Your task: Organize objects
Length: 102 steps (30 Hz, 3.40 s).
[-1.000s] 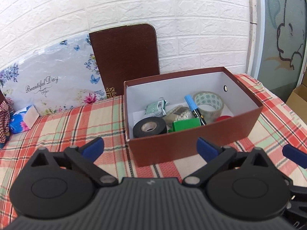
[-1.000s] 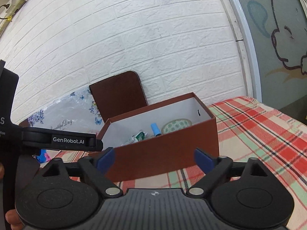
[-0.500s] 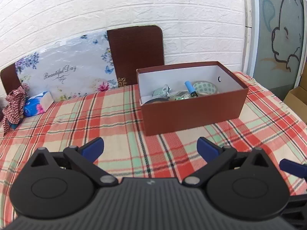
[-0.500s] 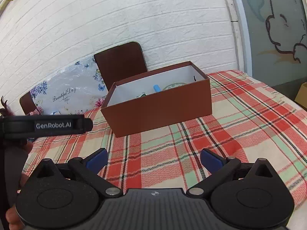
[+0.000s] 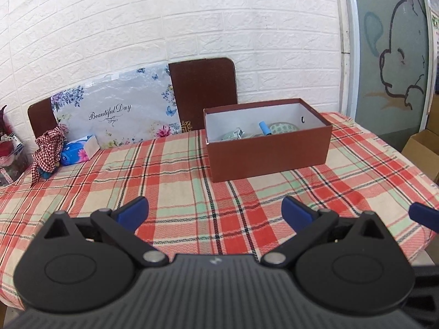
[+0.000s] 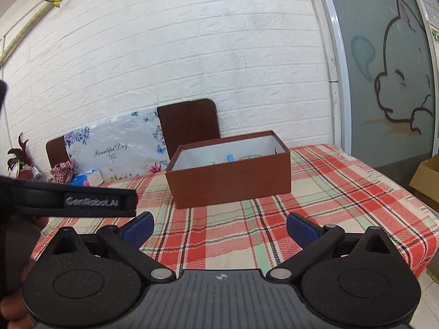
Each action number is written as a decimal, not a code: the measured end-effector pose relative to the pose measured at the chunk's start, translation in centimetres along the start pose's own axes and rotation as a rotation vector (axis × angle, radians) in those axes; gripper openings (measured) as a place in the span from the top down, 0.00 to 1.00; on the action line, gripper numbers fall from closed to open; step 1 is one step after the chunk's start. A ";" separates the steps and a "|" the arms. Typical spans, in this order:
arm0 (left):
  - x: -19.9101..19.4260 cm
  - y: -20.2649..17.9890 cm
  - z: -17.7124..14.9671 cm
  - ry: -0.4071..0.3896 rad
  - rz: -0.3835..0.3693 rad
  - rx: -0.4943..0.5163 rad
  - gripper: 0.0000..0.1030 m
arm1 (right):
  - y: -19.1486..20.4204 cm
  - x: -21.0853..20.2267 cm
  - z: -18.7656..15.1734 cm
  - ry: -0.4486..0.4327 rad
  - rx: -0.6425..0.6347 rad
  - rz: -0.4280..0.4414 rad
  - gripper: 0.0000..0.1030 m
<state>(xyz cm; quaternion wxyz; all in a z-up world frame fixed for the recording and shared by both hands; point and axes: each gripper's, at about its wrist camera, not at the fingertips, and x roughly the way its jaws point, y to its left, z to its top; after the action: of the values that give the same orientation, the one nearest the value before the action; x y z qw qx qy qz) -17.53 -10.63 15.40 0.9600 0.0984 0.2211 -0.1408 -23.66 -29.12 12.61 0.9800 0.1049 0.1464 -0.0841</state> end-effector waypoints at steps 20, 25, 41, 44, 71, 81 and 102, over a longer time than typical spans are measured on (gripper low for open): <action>-2.3 1.9 -0.8 -0.048 0.140 -0.009 0.00 | 0.7 0.8 -0.7 0.003 0.040 0.035 0.01; -2.1 2.1 -1.0 -0.038 0.142 -0.017 0.00 | 0.7 0.8 -0.8 0.009 0.042 0.033 0.01; -1.9 2.6 -1.3 -0.019 0.120 -0.037 0.00 | -0.1 1.2 -0.9 0.030 0.062 0.028 0.01; -1.8 2.8 -1.5 -0.009 0.115 -0.043 0.00 | 0.1 1.3 -0.9 0.036 0.058 0.029 0.01; -1.2 3.4 -1.9 0.022 0.108 -0.055 0.00 | 0.3 1.8 -1.3 0.067 0.058 0.029 0.01; -1.2 3.5 -1.9 0.023 0.106 -0.055 0.00 | 0.5 1.8 -1.4 0.067 0.059 0.027 0.01; -0.5 3.6 -2.4 0.063 0.101 -0.066 0.00 | 0.4 1.8 -1.5 0.065 0.069 0.029 0.01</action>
<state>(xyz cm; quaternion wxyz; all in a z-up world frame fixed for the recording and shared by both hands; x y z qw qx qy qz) -17.81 -6.56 13.98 0.9613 0.0819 0.2503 -0.0815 -22.35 -28.64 10.71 0.9717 0.1433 0.1736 -0.0716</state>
